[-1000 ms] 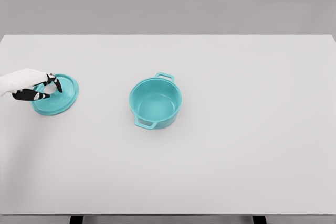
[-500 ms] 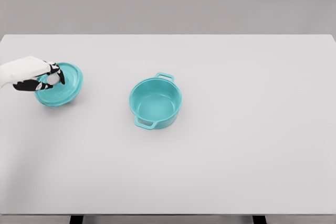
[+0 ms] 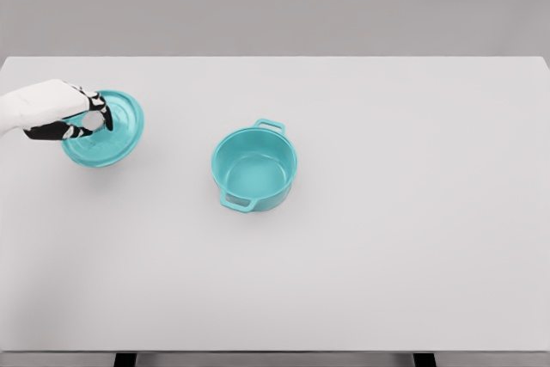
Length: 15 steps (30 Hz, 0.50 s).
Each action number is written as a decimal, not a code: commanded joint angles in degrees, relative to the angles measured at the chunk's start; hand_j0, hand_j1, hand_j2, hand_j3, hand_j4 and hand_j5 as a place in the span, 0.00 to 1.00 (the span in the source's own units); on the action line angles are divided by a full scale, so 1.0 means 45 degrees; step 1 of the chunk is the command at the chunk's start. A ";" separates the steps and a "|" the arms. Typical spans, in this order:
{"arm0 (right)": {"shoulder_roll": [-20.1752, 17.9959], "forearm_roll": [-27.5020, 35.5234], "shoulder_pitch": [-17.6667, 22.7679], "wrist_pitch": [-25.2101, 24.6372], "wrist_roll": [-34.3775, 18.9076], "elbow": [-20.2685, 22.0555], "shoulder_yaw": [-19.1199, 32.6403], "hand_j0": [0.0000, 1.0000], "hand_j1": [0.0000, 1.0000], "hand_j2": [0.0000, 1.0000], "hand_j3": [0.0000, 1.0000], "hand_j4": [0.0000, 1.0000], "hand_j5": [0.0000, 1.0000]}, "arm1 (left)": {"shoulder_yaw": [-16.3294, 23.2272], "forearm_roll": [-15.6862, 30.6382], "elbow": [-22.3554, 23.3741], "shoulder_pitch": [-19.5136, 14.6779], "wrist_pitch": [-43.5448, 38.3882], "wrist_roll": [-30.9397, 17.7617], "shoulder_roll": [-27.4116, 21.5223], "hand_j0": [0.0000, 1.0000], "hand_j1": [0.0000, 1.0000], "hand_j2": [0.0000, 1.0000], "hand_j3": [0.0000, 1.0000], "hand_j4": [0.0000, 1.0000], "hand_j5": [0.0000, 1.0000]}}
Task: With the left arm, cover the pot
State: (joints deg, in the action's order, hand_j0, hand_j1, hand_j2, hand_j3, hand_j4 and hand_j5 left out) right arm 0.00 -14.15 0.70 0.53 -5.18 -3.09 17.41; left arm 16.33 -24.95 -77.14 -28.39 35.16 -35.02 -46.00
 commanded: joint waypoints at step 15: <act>0.0001 -0.0001 0.0000 0.0000 -0.0002 0.0003 -0.0001 1.00 1.00 1.00 1.00 1.00 1.00 | 0.0198 0.0036 -0.2057 0.0098 -0.0035 0.0005 -0.0150 0.49 0.49 0.49 0.49 0.49 0.49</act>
State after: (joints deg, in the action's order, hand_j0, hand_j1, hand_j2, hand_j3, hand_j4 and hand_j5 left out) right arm 0.00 -14.15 0.70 0.53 -5.18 -3.10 17.41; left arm 17.21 -25.10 -85.27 -27.95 35.16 -35.02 -46.58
